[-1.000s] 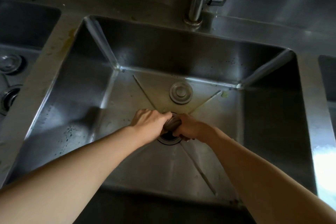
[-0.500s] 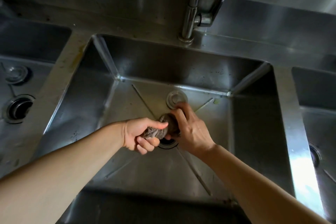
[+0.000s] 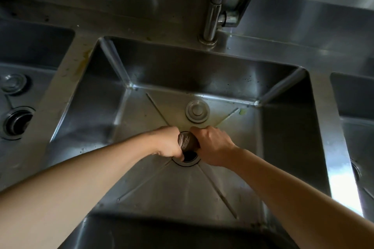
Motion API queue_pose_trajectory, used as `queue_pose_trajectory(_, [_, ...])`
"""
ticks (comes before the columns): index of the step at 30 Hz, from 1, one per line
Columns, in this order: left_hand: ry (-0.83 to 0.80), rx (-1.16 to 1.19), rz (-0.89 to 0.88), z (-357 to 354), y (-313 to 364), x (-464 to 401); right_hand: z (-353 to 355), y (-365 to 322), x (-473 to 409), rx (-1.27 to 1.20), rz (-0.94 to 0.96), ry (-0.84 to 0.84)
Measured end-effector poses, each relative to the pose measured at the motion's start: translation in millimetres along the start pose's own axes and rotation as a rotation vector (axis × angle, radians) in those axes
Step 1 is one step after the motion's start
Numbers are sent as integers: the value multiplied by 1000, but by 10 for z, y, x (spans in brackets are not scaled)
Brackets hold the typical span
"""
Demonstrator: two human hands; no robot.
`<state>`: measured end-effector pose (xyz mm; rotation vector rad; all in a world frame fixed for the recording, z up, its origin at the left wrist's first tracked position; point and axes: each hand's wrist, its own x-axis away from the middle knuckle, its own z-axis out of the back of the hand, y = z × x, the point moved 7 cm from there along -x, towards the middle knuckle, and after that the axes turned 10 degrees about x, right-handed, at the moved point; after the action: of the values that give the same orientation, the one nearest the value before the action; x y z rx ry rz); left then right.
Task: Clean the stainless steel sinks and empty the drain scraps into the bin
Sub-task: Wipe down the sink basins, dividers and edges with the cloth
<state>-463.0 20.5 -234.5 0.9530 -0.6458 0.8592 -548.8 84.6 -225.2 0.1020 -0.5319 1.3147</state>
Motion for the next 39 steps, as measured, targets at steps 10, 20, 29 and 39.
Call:
queue_pose_trajectory(10, [200, -222, -168, -219, -161, -440, -676, 165, -311, -408, -145, -285])
queue_pose_trajectory(20, [244, -500, -357, -275, -46, -559, -1016, 268, -348, -791, -284, -431])
queue_pose_trajectory(29, [198, -75, -327, -220, -66, -356, -635, 310, -216, -520, -236, -291])
queue_pose_trajectory(39, [-534, 1002, 229, -325, -163, 15, 37, 96, 198, -306, 11, 186])
